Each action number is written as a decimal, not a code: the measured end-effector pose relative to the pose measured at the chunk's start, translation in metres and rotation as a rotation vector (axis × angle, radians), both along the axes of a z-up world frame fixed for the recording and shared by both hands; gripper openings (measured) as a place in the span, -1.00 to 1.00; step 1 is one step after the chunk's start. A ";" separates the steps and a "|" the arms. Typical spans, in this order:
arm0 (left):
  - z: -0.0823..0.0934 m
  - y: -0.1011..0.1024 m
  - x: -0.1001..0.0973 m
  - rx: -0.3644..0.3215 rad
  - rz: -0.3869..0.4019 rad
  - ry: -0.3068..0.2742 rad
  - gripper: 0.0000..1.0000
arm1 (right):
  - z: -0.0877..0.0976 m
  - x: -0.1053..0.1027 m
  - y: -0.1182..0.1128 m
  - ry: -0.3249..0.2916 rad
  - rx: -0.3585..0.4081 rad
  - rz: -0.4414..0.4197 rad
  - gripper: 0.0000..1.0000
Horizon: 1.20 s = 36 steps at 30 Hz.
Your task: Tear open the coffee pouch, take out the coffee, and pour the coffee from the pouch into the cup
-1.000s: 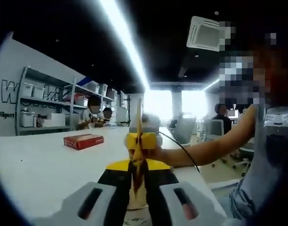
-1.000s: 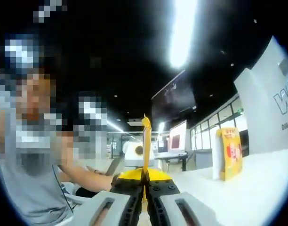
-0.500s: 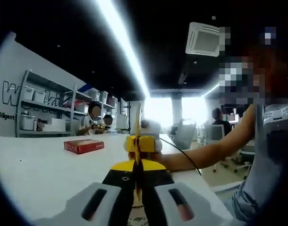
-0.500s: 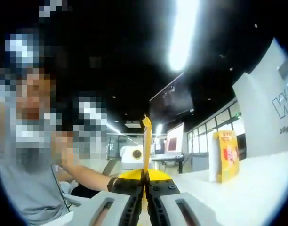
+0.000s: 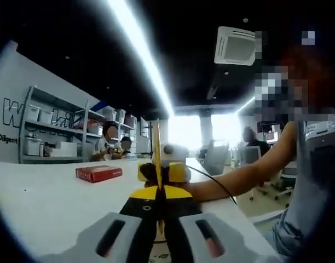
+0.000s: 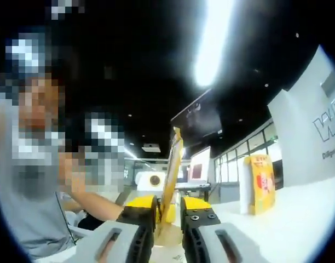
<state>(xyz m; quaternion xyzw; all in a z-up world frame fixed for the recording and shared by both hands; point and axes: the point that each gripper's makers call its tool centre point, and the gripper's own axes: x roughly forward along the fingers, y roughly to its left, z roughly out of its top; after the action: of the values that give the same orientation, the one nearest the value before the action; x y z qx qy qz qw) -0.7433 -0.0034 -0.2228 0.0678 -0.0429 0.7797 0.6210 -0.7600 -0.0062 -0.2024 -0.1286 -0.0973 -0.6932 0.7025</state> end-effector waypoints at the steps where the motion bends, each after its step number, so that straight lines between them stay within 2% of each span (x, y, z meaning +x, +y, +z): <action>1: 0.001 0.000 0.000 0.003 -0.001 -0.001 -0.90 | 0.000 0.002 0.000 0.016 0.006 0.006 -0.92; 10: 0.007 -0.002 0.001 0.043 -0.004 0.014 -0.71 | 0.015 0.008 0.009 -0.016 -0.085 0.043 -0.95; 14: 0.009 -0.004 0.001 0.062 -0.010 0.002 -0.73 | 0.016 0.010 0.009 -0.014 -0.091 0.041 -0.95; 17: 0.014 -0.009 0.000 0.096 -0.013 -0.011 -0.83 | 0.016 0.010 0.009 -0.010 -0.093 0.037 -0.95; 23: 0.013 -0.008 0.002 0.093 -0.015 -0.008 -0.88 | 0.016 0.011 0.010 -0.008 -0.102 0.032 -0.94; 27: 0.010 -0.007 0.001 0.074 -0.008 -0.006 -0.90 | 0.014 0.007 0.009 -0.016 -0.099 0.041 -0.82; 30: 0.007 -0.007 0.000 0.055 -0.002 -0.010 -0.90 | 0.008 0.012 0.001 -0.019 -0.067 0.064 -0.60; 33: 0.007 -0.008 0.000 0.052 -0.003 -0.019 -0.91 | 0.003 0.012 -0.002 -0.017 -0.036 0.064 -0.59; 36: 0.005 -0.008 0.001 0.040 -0.019 -0.045 -0.92 | 0.006 0.010 0.002 -0.015 -0.048 0.048 -0.60</action>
<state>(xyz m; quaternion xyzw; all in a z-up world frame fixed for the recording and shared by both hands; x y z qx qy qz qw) -0.7426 -0.0116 -0.2175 0.0623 -0.0735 0.7740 0.6258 -0.7504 -0.0044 -0.1966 -0.1379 -0.1224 -0.6746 0.7148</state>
